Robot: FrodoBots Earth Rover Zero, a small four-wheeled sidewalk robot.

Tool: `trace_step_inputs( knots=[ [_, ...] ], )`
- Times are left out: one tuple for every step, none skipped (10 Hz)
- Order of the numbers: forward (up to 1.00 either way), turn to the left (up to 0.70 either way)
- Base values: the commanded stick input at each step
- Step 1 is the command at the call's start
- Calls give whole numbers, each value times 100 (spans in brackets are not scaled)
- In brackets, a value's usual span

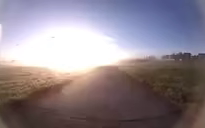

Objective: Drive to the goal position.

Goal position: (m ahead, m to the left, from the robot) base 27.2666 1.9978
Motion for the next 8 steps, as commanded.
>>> trace_step_inputs(
  knots=[
    [70,-16],
    [70,0],
    [70,0],
    [70,0],
    [70,0],
    [70,0],
    [70,0],
    [70,0]
  ],
)
